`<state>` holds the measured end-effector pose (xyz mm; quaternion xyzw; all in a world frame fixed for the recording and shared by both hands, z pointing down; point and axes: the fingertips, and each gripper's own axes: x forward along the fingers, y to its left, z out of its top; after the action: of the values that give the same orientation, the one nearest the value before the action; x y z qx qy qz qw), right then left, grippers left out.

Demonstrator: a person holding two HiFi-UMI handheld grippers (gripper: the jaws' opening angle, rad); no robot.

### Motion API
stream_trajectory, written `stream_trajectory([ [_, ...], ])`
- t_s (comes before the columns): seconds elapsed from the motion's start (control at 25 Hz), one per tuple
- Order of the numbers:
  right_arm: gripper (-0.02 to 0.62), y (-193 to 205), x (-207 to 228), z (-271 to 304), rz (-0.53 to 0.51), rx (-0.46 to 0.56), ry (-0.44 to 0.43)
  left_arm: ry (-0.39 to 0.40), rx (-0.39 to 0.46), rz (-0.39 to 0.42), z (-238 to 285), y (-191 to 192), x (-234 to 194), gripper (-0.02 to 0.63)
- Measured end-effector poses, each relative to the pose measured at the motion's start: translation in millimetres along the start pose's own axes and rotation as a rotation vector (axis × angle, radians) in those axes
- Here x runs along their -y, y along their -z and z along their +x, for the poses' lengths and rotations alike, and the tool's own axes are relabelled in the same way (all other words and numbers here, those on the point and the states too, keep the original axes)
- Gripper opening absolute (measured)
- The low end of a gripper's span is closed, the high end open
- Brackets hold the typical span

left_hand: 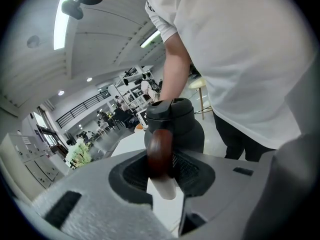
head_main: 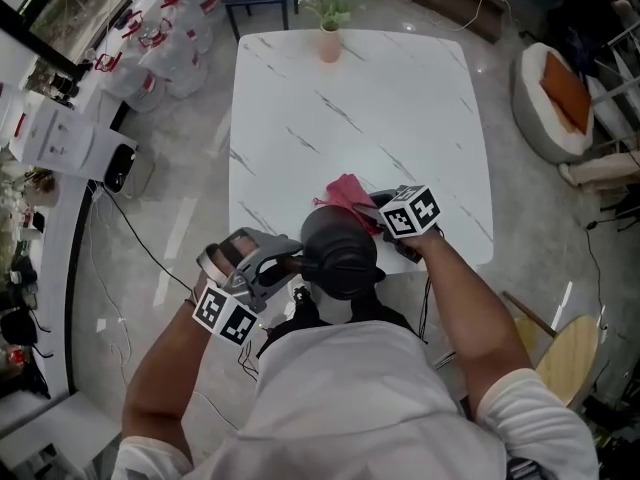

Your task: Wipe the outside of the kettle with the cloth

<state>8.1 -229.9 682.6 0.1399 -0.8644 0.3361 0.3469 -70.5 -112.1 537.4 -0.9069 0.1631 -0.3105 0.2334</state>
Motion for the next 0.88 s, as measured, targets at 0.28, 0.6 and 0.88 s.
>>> stream_trajectory([
  [0.28, 0.061, -6, 10, -5, 0.021, 0.027, 0.018, 0.024, 0.003, 0.034, 3, -2, 1, 0.109],
  [0.6, 0.063, -96, -81, -125, -0.297, 0.137, -0.136, 0.085, 0.013, 0.058, 11, -1, -5, 0.109],
  [0.88, 0.063, -107, -212, -172, -0.573, -0.038, -0.503, 0.13, 0.024, 0.133, 14, -5, -7, 0.109],
])
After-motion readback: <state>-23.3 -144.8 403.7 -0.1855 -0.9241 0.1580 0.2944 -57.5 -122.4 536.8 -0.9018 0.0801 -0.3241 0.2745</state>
